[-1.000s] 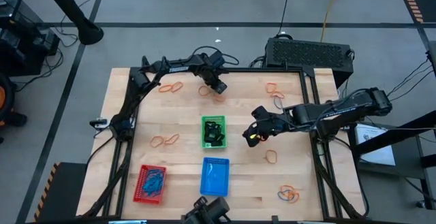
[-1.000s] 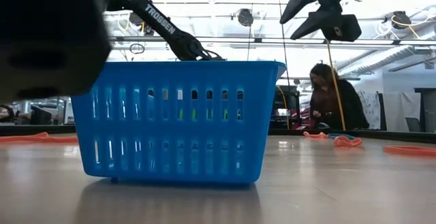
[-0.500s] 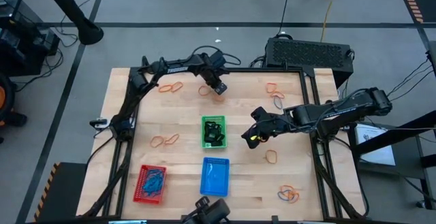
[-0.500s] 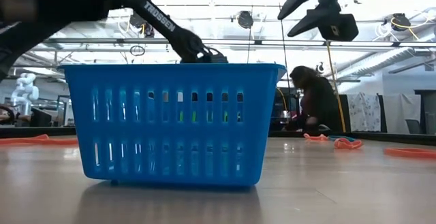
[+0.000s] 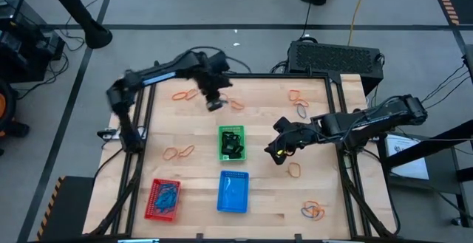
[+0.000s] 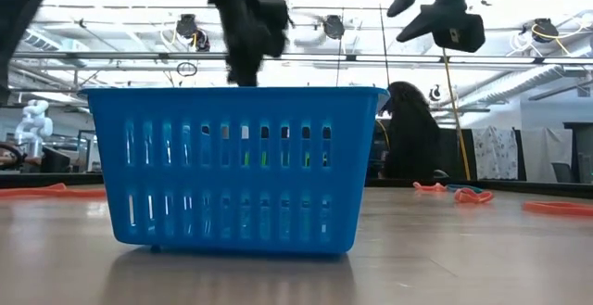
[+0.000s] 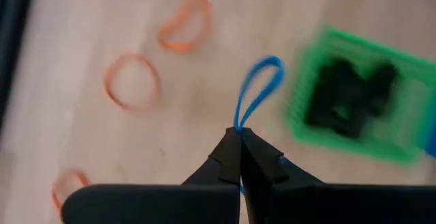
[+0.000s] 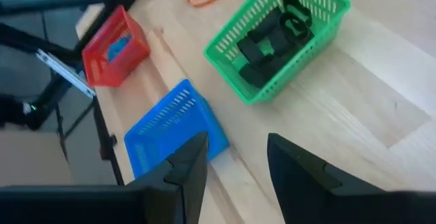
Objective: Sort rubber bands into baskets
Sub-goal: Put the blue rubberband into the red bin
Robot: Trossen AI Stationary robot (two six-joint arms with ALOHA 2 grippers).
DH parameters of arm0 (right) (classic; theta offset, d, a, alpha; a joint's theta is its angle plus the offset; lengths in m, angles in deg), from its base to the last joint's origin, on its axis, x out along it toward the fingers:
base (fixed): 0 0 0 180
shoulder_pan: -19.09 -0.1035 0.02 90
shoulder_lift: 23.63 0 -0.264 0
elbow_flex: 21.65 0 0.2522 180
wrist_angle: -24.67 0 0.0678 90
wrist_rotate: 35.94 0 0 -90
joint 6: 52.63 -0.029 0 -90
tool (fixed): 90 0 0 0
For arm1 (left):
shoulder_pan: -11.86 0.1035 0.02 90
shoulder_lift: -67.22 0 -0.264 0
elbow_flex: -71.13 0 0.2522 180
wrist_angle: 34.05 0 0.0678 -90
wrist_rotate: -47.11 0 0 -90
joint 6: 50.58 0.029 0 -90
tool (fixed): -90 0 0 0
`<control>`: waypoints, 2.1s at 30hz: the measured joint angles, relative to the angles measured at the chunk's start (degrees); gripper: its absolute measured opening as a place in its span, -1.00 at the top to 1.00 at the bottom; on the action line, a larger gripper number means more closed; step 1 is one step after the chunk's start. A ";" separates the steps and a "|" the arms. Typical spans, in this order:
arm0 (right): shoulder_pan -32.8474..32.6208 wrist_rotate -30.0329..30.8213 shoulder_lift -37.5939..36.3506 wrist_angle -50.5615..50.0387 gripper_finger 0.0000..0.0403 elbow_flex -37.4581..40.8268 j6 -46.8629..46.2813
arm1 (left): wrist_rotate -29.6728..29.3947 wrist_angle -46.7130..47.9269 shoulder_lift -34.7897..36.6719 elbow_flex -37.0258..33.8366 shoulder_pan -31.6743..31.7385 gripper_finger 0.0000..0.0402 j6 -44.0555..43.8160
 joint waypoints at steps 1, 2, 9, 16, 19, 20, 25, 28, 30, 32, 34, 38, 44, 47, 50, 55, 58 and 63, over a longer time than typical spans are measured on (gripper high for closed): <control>0.00 0.04 0.00 -0.54 0.29 0.00 0.30 | 0.00 1.02 2.51 -1.24 -1.23 1.00 -0.37; 0.02 0.23 -0.02 -1.51 0.29 0.00 0.37 | 0.03 1.38 5.19 -2.63 -2.64 1.00 -1.50; 6.30 3.73 -0.02 -14.96 0.29 0.00 -1.30 | 1.21 -1.71 25.11 -16.67 -15.57 1.00 -16.04; 21.64 5.93 0.98 -30.93 0.29 0.80 7.40 | -3.11 -8.26 42.02 -33.93 -32.56 1.00 -42.32; 30.25 5.37 1.31 -29.88 0.29 4.62 12.98 | -3.96 -10.89 46.90 -39.99 -41.22 1.00 -53.58; 33.11 4.38 1.31 -28.58 0.29 6.44 14.66 | -4.20 -12.46 48.22 -41.74 -44.25 1.00 -57.47; 45.08 3.35 1.36 -21.47 0.29 14.17 21.15 | -9.59 -19.09 50.69 -47.73 -57.73 1.00 -74.58; 49.11 3.33 1.33 -16.07 0.29 17.05 24.21 | -11.06 -20.61 49.43 -49.53 -63.82 1.00 -82.15; 50.85 2.71 1.38 -12.05 0.29 18.57 25.78 | -10.94 -20.39 47.80 -50.28 -67.71 1.00 -86.09; 52.27 1.08 2.03 -8.12 0.29 19.83 27.13 | -10.82 -20.20 46.49 -50.85 -71.29 1.00 -88.82; 53.64 -0.32 2.90 -7.32 0.29 20.58 27.77 | -10.82 -20.32 45.18 -51.56 -74.34 1.00 -91.64; 54.56 -1.36 4.69 -7.49 0.29 21.34 28.75 | -10.82 -20.55 42.69 -52.80 -78.76 1.00 -97.58; 54.62 -1.25 7.68 -4.05 0.29 22.66 29.75 | -10.82 -20.67 38.22 -53.05 -82.60 1.00 -101.27; 54.60 -1.14 9.27 -2.67 0.29 23.10 29.75 | -10.81 -21.76 36.03 -53.05 -83.14 1.00 -102.19; 54.58 -1.05 10.20 -2.47 0.29 23.15 29.77 | -11.20 -23.08 33.91 -53.05 -83.16 0.99 -102.24; 54.55 -1.20 9.80 -1.66 0.39 23.32 30.74 | -11.76 -24.23 30.66 -53.05 -83.12 0.83 -102.21; 54.55 -1.49 9.81 -1.42 0.55 23.32 31.46 | -11.47 -24.46 29.40 -53.05 -83.12 0.69 -102.25; 54.41 -1.86 9.86 -1.04 0.89 23.32 31.62 | -8.22 -27.13 29.56 -53.05 -82.91 0.43 -101.82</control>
